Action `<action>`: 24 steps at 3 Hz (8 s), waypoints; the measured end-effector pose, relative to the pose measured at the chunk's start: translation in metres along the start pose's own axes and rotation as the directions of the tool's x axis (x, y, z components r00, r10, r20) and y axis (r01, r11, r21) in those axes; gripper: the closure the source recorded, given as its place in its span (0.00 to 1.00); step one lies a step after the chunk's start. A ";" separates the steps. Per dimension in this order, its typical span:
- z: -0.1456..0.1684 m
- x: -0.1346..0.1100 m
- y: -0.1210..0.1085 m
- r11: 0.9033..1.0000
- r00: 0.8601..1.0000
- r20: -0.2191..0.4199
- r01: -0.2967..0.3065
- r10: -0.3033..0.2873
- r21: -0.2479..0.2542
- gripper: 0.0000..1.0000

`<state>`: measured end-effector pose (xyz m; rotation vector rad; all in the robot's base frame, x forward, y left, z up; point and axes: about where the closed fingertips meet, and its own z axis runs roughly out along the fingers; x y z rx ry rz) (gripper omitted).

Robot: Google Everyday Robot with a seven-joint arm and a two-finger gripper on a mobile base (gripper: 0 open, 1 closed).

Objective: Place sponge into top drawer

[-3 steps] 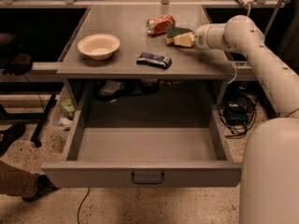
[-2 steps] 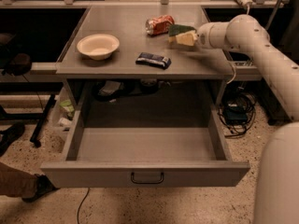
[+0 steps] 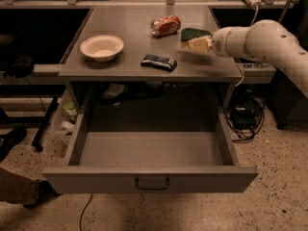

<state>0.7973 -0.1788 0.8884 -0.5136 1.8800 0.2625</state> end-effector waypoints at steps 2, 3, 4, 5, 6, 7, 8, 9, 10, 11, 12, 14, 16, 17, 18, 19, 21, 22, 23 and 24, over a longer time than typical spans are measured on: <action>-0.093 0.020 0.020 1.000 1.000 0.001 -0.021 0.021 -0.012 1.00; -0.133 0.037 0.029 0.997 0.999 0.007 -0.031 0.031 -0.064 1.00; -0.155 0.048 0.034 0.994 1.000 0.005 -0.008 0.008 -0.105 1.00; -0.154 0.053 0.042 0.991 1.000 -0.014 0.007 -0.009 -0.131 1.00; -0.154 0.053 0.042 0.991 1.000 -0.013 0.007 -0.009 -0.131 1.00; -0.137 0.060 0.071 0.972 1.000 -0.006 0.028 -0.031 -0.234 1.00; -0.118 0.092 0.126 0.917 0.998 -0.010 0.051 -0.060 -0.397 1.00; -0.104 0.139 0.182 0.847 0.994 -0.053 0.052 -0.094 -0.528 1.00; -0.084 0.190 0.231 0.806 0.981 -0.129 0.041 -0.144 -0.590 1.00; -0.061 0.231 0.259 0.804 0.967 -0.185 0.032 -0.175 -0.593 1.00; -0.030 0.271 0.275 0.835 0.951 -0.233 0.046 -0.206 -0.549 1.00; -0.012 0.293 0.280 0.853 0.940 -0.260 0.057 -0.220 -0.518 0.59; -0.014 0.272 0.252 0.883 0.963 -0.199 0.073 -0.183 -0.464 0.12; -0.021 0.256 0.245 0.877 0.970 -0.163 0.082 -0.179 -0.474 0.00; -0.031 0.238 0.238 0.866 0.974 -0.128 0.100 -0.185 -0.491 0.00; -0.046 0.217 0.222 0.861 0.977 -0.089 0.127 -0.195 -0.493 0.00; -0.097 0.165 0.166 0.828 0.974 -0.034 0.172 -0.225 -0.534 0.00; -0.129 0.144 0.152 0.799 0.973 -0.019 0.178 -0.230 -0.575 0.00; -0.160 0.125 0.150 0.772 0.973 0.022 0.197 -0.231 -0.605 0.00; -0.161 0.126 0.152 0.767 0.973 0.020 0.195 -0.232 -0.612 0.00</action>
Offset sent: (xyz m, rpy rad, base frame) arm -0.1528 -0.0526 0.0202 0.0406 0.0175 0.0006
